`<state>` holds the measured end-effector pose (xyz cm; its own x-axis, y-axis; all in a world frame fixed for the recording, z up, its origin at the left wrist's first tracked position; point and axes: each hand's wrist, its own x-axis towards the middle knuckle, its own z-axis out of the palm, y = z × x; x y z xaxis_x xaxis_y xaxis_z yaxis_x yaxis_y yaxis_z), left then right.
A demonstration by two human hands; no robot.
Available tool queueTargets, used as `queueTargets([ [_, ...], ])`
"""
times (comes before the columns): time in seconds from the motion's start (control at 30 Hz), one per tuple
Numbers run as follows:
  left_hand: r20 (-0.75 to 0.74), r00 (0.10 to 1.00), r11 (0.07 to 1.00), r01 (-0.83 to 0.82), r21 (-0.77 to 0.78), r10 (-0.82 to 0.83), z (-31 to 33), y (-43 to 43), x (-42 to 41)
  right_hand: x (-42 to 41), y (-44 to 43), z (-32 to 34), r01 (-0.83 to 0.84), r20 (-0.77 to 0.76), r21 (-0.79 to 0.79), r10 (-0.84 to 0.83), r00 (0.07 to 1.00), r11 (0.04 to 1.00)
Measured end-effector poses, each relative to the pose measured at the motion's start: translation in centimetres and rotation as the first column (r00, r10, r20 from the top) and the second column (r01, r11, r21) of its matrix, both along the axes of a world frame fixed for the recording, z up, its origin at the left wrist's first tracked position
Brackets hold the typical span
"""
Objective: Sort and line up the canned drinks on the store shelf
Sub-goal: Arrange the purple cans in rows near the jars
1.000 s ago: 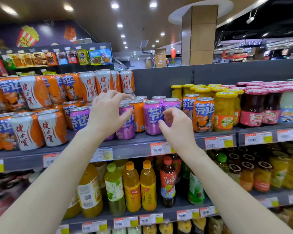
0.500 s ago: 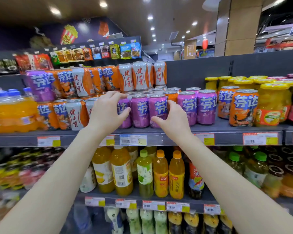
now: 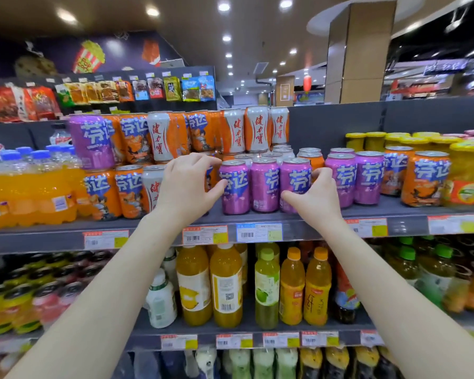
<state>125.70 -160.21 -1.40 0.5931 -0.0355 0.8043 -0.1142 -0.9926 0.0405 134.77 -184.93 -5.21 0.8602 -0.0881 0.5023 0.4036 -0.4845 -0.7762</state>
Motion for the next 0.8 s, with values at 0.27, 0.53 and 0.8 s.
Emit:
queueTargets([
  [0.27,-0.077,0.997,0.996,-0.020,0.086,0.027,0.4,-0.1,2.1,-2.0,-0.2,0.0,0.047,0.031,-0.031,-0.046,0.998,0.998],
  [0.53,-0.052,0.999,1.000,0.018,0.024,-0.017,0.8,4.0,1.8,-2.8,-1.7,0.1,0.193,0.052,-0.056,-0.190,0.980,0.980],
  [0.8,0.028,0.999,0.999,0.029,-0.032,-0.028,0.1,8.3,-0.5,-2.3,-0.9,-0.7,0.267,0.079,-0.027,-0.265,0.961,0.963],
])
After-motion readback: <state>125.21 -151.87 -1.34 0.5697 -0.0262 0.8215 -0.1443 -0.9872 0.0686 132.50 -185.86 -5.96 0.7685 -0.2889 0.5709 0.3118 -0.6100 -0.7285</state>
